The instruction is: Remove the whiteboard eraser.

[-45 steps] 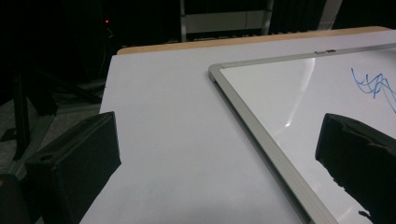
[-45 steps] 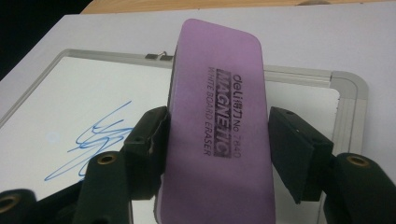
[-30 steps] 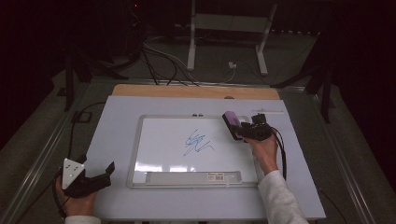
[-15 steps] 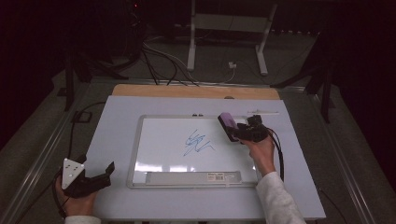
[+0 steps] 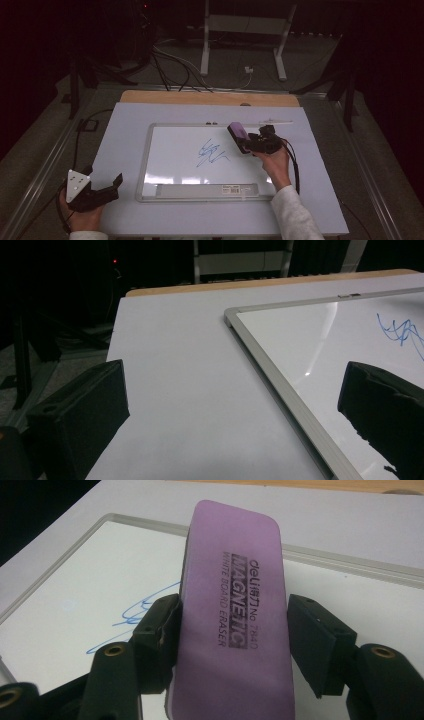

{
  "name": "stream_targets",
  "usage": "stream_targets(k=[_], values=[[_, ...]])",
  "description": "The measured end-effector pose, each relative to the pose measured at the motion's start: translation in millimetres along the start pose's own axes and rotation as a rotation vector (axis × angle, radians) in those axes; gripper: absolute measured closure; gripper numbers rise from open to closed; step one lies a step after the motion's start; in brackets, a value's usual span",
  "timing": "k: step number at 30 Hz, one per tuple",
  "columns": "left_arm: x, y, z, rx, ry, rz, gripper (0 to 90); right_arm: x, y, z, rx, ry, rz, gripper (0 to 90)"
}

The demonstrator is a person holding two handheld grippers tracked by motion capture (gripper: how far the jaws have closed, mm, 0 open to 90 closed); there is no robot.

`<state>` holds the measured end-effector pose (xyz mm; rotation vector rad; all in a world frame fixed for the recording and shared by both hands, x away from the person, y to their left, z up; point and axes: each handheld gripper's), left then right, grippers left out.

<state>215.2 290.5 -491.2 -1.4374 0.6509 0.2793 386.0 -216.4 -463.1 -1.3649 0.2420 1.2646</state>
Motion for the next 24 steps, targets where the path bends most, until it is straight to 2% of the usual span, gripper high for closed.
stream_targets(k=[24], values=[[0.0,0.0,-0.3,0.001,0.000,0.000,0.6,12.6,1.6,26.3,-0.076,-0.012,0.036,40.3]])
Point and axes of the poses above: each handheld gripper's, and its own axes: x roughly forward along the jaws, y roughly out of its underside, z roughly to its left, and after that the axes turned 13 degrees about z, right-handed
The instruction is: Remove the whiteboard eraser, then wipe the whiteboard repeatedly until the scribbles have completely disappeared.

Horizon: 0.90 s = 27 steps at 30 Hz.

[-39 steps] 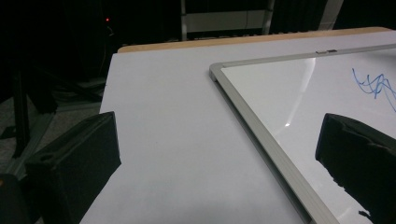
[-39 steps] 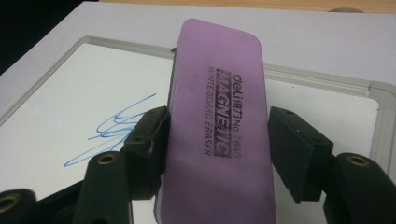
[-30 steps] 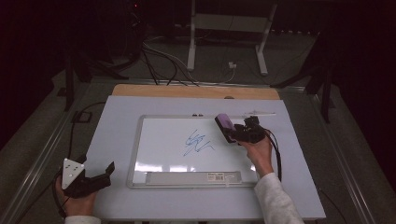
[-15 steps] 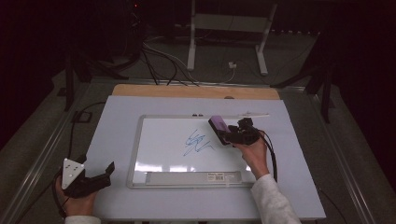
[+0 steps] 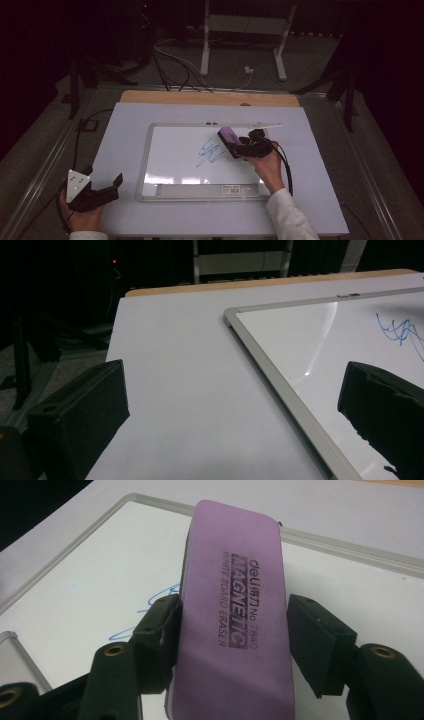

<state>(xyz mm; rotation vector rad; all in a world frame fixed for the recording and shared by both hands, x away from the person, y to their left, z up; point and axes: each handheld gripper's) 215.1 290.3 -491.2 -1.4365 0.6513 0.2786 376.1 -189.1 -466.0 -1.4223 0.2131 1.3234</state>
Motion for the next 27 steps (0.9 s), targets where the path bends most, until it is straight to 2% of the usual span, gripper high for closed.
stream_targets(k=[14,21,27], values=[[0.8,0.4,1.2,-0.003,-0.001,0.002,0.6,13.0,1.9,9.9,-0.037,0.016,0.043,40.3],[0.1,0.3,0.3,0.001,0.001,0.001,0.7,20.6,4.4,15.7,-0.055,0.051,0.085,40.3],[1.0,0.9,0.7,0.000,0.001,0.005,0.6,24.4,8.4,21.0,-0.099,0.091,0.118,40.2]])
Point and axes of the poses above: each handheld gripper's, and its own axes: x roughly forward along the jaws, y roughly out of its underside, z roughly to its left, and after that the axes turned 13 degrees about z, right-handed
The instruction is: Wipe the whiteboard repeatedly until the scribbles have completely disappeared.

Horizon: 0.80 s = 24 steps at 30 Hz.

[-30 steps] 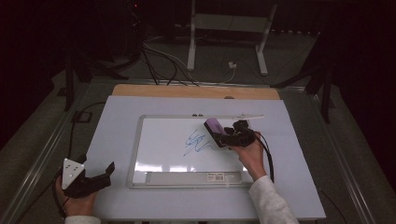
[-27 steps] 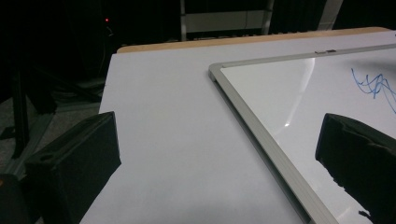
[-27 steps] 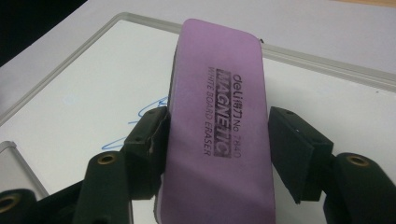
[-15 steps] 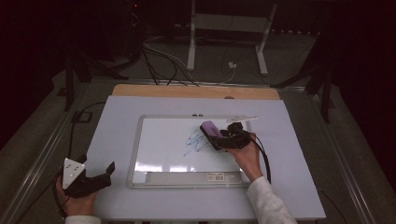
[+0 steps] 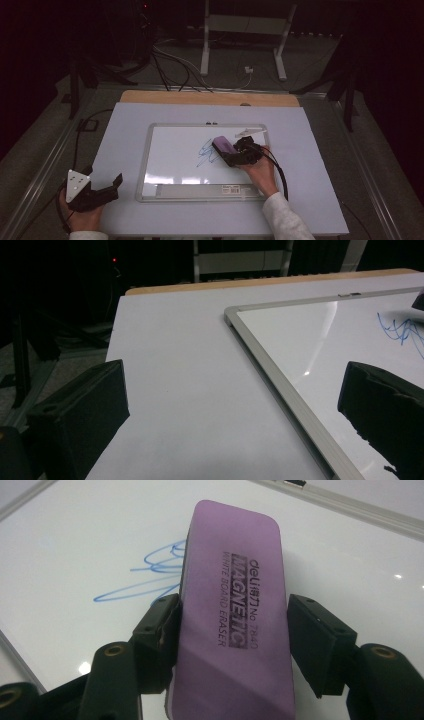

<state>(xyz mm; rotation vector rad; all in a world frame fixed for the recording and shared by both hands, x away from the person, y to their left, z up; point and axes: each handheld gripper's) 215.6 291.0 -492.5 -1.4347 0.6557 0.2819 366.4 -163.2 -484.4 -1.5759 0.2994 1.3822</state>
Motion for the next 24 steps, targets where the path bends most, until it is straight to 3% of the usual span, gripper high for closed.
stream_targets(k=[8,11,14,17,19,22,24], values=[[0.5,-0.4,-0.4,0.001,0.001,0.002,0.6,2.7,5.8,2.6,-0.040,0.076,0.042,40.0],[-0.1,-0.7,-0.9,0.003,0.000,0.000,0.6,3.8,8.2,2.5,-0.042,0.077,0.045,39.9],[-0.1,-0.5,-0.6,0.003,-0.001,0.002,0.6,3.9,8.5,1.2,-0.034,0.062,0.047,39.1],[-0.2,-0.6,-0.5,0.001,0.000,-0.001,0.6,5.0,8.7,-2.7,-0.001,0.002,0.039,30.6],[-0.2,-0.7,-0.8,0.003,0.000,0.000,0.6,5.5,8.8,-5.3,0.024,-0.015,0.022,26.7],[0.2,-0.6,-1.1,0.003,0.000,0.001,0.6,6.1,8.2,-9.3,0.067,-0.063,-0.005,25.4],[0.3,-0.6,-0.9,0.003,-0.001,0.001,0.6,7.7,7.3,-10.6,0.077,-0.067,-0.008,25.1]])
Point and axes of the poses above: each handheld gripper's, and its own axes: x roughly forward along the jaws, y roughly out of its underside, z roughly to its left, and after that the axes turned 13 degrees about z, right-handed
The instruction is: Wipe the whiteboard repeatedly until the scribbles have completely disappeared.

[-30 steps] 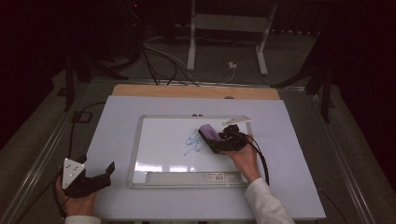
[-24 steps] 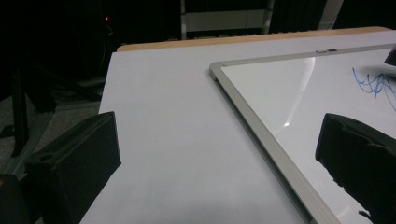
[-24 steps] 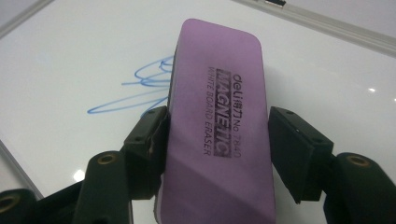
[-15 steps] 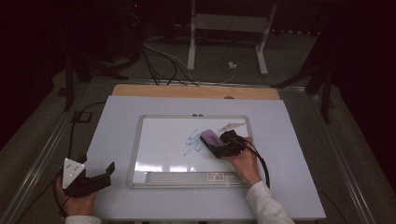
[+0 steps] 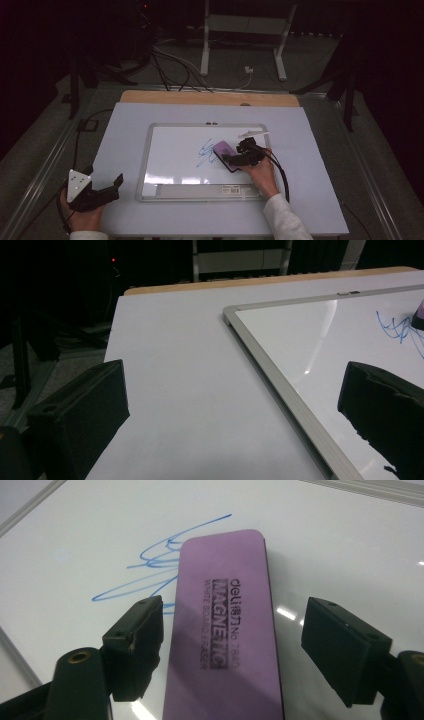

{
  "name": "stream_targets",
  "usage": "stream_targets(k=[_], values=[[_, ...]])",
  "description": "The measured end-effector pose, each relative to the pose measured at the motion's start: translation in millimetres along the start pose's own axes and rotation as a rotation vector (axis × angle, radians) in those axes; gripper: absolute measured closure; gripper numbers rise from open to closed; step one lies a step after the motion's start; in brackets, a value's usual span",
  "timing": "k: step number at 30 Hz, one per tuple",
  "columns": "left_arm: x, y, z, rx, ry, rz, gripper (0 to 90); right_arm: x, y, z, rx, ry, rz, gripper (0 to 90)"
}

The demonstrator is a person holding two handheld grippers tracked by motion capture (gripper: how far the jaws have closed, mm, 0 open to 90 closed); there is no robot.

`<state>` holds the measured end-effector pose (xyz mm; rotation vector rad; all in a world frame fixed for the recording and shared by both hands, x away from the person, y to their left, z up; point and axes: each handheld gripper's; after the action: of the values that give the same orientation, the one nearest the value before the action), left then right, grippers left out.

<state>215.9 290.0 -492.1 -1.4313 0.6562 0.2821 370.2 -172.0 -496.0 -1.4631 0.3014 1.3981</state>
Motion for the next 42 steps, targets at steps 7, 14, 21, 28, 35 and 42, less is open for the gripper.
stream_targets(k=[7,14,21,28,35,42], values=[[0.1,0.0,-0.1,0.001,0.001,0.000,0.6,9.9,-2.2,-0.3,0.021,0.001,0.005,26.2],[0.3,0.0,-0.2,0.002,0.002,0.001,0.6,13.4,-3.9,5.6,0.002,0.016,0.011,40.0],[0.6,-0.1,-0.6,0.004,0.003,0.003,0.6,14.4,-3.2,15.0,-0.042,-0.015,0.036,40.7],[0.7,0.0,-0.8,0.004,0.003,0.003,0.6,15.1,-3.6,21.9,-0.074,-0.027,0.055,40.9],[0.3,0.1,-0.5,0.002,0.003,0.002,0.6,7.3,-4.4,1.9,0.041,0.088,0.043,41.1],[1.4,-0.2,-0.9,0.004,0.003,0.005,0.6,5.1,-2.8,-2.2,0.092,0.102,0.038,41.2]])
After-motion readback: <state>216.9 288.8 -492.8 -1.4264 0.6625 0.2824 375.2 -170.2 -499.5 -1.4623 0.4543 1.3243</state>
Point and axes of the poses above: each handheld gripper's, and its own axes: x roughly forward along the jaws, y roughly out of its underside, z roughly to its left, and after that the axes turned 13 degrees about z, right-handed
